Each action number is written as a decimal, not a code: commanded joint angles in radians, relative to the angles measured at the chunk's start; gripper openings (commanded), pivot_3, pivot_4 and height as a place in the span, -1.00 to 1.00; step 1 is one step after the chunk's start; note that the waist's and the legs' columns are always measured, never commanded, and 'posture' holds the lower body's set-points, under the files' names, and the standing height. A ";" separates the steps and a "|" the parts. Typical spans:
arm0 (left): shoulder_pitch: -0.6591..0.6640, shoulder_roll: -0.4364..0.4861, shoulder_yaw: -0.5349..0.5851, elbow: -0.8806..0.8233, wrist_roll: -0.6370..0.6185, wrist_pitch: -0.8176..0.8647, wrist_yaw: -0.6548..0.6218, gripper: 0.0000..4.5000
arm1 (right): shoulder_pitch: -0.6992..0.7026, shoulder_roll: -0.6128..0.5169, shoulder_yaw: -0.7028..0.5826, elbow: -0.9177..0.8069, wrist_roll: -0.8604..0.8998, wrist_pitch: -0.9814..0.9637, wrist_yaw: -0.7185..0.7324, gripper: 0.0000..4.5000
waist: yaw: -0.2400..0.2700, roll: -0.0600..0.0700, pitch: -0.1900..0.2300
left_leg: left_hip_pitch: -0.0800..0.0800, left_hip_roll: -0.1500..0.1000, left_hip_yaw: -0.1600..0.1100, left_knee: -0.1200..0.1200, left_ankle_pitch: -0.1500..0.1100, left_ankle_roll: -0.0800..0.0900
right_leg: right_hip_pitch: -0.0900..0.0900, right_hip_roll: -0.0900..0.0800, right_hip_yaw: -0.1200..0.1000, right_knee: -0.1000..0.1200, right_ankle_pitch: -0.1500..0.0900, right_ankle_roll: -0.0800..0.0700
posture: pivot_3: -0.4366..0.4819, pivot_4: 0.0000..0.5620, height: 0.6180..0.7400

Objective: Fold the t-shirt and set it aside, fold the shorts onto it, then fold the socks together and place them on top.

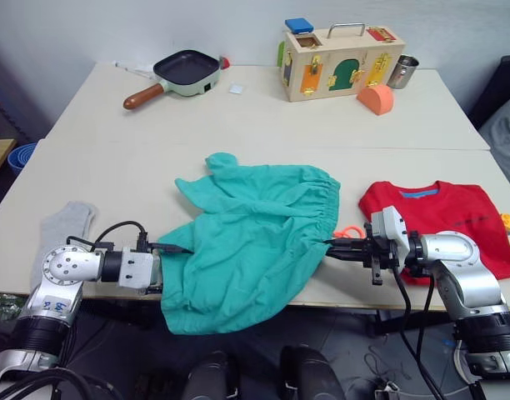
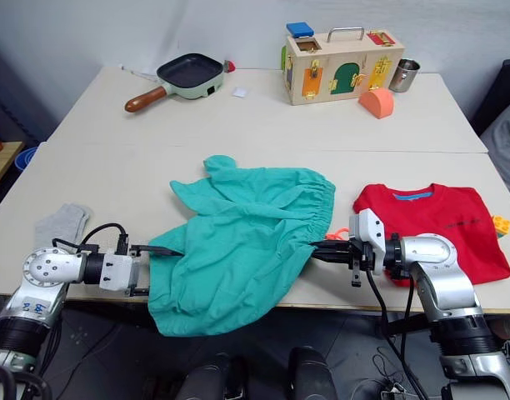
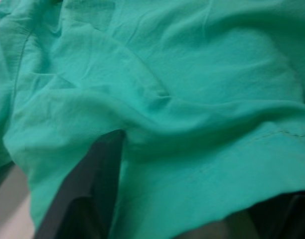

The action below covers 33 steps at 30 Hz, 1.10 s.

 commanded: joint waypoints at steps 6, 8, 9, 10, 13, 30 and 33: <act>0.032 0.006 0.061 -0.146 -0.204 0.251 -0.038 -0.79 | 0.026 -0.027 -0.048 -0.040 0.042 0.018 0.014 -1.00 | -0.002 0.000 0.000 | 0.000 0.000 0.000 0.000 0.000 0.000 | 0.000 0.000 0.000 0.000 0.000 0.000 | -0.05 -0.47 1.00; 0.053 0.027 0.075 -0.195 -0.243 0.335 -0.056 -0.98 | 0.035 -0.041 -0.053 -0.052 0.055 0.033 0.027 -1.00 | -0.002 0.000 0.000 | 0.000 0.000 0.000 0.000 0.000 0.000 | 0.000 0.000 0.000 0.000 0.000 0.000 | -0.05 -0.47 1.00; 0.088 0.072 0.080 -0.232 -0.261 0.390 -0.094 -0.98 | 0.055 -0.072 -0.055 -0.074 0.071 0.063 0.054 -1.00 | -0.002 0.000 0.000 | 0.000 0.000 0.000 0.000 0.000 0.000 | 0.000 0.000 0.000 0.000 0.000 0.000 | -0.05 -0.47 1.00; 0.138 0.133 0.086 -0.279 -0.281 0.454 -0.143 -0.98 | 0.083 -0.117 -0.054 -0.104 0.090 0.108 0.090 -1.00 | -0.002 -0.001 0.001 | 0.000 0.000 0.000 0.000 0.000 0.000 | 0.000 0.000 0.000 0.000 0.000 0.000 | -0.05 -0.47 1.00; 0.224 0.226 0.100 -0.388 -0.330 0.575 -0.201 -0.98 | 0.126 -0.211 -0.029 -0.167 0.122 0.218 0.146 -1.00 | -0.004 -0.001 0.001 | 0.000 0.001 -0.001 -0.002 0.000 -0.001 | 0.000 0.001 0.000 -0.002 0.000 0.000 | -0.05 -0.47 1.00; -0.971 -0.131 0.207 0.406 -0.088 0.471 0.596 -0.98 | -0.865 0.067 -0.203 0.437 -0.076 -0.166 -0.490 -1.00 | 0.010 -0.006 0.005 | -0.015 -0.001 0.001 0.000 0.010 -0.001 | -0.014 0.002 -0.005 0.005 0.007 0.001 | -0.05 -0.47 1.00; -1.231 -0.147 0.220 0.557 -0.029 0.299 0.691 -0.98 | -1.031 0.087 -0.244 0.598 -0.150 -0.411 -0.635 -1.00 | -0.003 -0.012 0.008 | -0.027 -0.003 0.001 -0.001 0.009 0.000 | -0.025 0.003 -0.010 0.003 0.007 0.002 | -0.05 -0.47 1.00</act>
